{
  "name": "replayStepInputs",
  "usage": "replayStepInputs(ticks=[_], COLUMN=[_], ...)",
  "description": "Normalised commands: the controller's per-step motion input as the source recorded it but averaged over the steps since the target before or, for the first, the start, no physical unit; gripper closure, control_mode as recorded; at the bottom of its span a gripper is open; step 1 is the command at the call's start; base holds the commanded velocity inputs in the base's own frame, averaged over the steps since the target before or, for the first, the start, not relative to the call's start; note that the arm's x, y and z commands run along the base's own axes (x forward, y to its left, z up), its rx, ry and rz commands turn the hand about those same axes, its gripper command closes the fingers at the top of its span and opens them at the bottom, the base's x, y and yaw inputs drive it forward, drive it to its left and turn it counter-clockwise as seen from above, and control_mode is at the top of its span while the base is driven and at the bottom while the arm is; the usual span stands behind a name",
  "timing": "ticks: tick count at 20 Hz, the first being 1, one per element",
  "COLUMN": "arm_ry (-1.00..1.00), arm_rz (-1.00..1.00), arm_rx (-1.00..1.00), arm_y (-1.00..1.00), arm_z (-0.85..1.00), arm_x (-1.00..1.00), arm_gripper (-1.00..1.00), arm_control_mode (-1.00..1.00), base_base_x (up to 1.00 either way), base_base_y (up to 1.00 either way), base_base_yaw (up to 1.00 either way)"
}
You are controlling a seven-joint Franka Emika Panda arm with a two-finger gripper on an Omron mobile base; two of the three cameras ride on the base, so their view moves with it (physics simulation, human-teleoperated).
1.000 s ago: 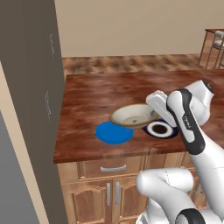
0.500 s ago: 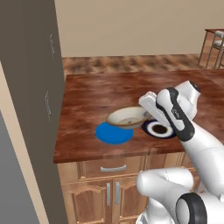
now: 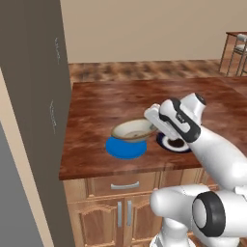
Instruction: Move the bowls from the cabinet to the plates on the dining table.
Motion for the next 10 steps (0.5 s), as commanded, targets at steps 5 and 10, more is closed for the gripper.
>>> replayStepInputs(ticks=[5, 10], arm_ry=[0.01, 0.0], arm_rz=[0.0, 0.01], arm_rx=[0.0, 0.0], arm_y=[0.0, 0.0], arm_z=[-0.23, -0.27], arm_x=[0.16, 0.17], arm_gripper=[1.0, 1.0], arm_control_mode=[-1.0, -1.0], base_base_x=[0.0, 0.0], base_base_y=[0.0, 0.0], base_base_yaw=[0.0, 0.0])
